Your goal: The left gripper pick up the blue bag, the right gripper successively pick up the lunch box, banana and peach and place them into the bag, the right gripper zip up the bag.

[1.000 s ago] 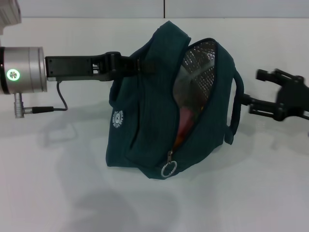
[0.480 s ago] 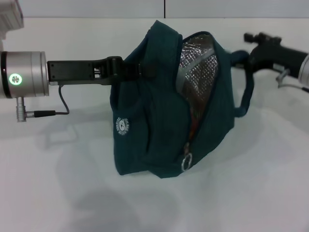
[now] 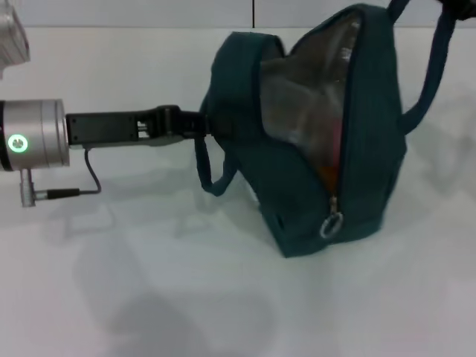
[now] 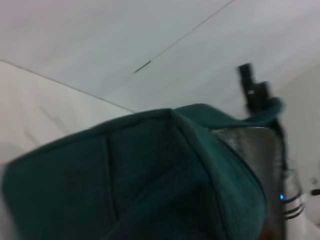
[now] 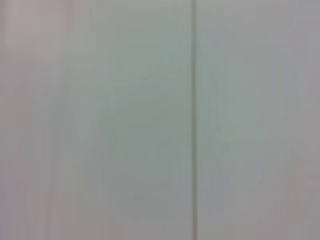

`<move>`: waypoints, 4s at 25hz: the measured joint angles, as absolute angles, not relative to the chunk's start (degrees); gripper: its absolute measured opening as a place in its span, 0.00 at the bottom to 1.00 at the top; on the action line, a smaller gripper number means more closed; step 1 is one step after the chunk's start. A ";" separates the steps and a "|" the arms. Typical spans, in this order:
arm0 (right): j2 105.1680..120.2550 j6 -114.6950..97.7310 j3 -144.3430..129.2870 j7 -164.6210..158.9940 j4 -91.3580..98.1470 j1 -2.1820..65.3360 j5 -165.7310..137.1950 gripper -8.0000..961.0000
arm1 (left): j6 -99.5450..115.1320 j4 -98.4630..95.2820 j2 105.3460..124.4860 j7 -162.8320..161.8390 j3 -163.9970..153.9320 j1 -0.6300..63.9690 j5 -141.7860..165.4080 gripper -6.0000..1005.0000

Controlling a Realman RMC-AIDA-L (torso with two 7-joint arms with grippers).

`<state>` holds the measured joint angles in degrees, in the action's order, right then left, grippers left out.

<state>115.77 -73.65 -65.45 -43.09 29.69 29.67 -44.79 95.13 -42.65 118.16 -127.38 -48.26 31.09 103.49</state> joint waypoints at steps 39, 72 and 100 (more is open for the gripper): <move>114.69 -88.93 -65.80 -67.31 42.12 19.25 -64.38 0.84 | 91.92 -39.11 117.52 -122.87 -46.91 31.68 103.58 0.11; 115.79 -93.64 -72.18 -74.99 25.97 35.21 -99.86 0.83 | 91.66 -39.02 118.03 -122.78 -46.75 32.17 103.30 0.11; 115.92 -88.39 -74.90 -69.37 26.27 31.99 -86.65 0.82 | 91.67 -39.02 117.82 -122.69 -46.71 31.63 103.13 0.12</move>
